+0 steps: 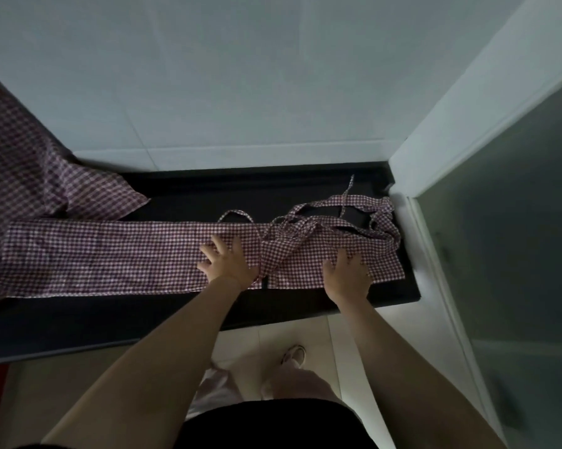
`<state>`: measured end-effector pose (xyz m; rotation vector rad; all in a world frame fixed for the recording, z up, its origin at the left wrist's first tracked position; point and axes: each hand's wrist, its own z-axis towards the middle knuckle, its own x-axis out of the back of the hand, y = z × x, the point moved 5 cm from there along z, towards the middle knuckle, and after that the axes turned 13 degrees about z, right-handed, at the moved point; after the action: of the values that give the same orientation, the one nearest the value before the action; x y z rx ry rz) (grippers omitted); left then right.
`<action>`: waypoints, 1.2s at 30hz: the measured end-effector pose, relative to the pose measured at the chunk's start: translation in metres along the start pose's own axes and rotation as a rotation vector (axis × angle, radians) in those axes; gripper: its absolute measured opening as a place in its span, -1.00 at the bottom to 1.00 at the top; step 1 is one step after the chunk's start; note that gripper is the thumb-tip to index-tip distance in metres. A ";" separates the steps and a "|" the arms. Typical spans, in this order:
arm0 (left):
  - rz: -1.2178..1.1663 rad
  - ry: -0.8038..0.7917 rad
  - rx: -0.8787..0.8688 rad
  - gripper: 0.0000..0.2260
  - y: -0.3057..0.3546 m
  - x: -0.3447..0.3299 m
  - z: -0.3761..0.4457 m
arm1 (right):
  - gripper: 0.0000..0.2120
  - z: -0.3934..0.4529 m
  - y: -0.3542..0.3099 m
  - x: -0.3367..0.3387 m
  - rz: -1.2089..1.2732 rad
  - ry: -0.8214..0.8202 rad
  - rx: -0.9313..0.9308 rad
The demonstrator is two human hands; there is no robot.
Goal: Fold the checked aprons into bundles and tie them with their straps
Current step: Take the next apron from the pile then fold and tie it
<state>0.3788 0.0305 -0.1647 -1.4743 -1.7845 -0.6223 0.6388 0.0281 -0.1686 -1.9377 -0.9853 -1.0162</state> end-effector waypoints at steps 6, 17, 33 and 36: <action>-0.031 0.012 0.057 -0.07 0.017 -0.002 0.004 | -0.43 0.048 0.025 0.043 -0.090 0.012 0.019; 0.019 -0.011 0.071 0.17 0.038 -0.009 0.000 | -0.65 0.014 -0.108 0.012 0.335 -0.184 0.578; 0.059 -0.016 0.087 0.14 0.041 -0.011 0.002 | -0.67 0.009 -0.098 0.014 0.271 0.154 0.479; -0.014 0.031 0.084 -0.04 0.036 -0.001 0.001 | -0.84 0.000 -0.108 0.021 0.167 0.341 0.699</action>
<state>0.4139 0.0391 -0.1692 -1.3902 -1.7773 -0.5676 0.5544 0.0821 -0.1244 -1.2000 -0.8194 -0.7375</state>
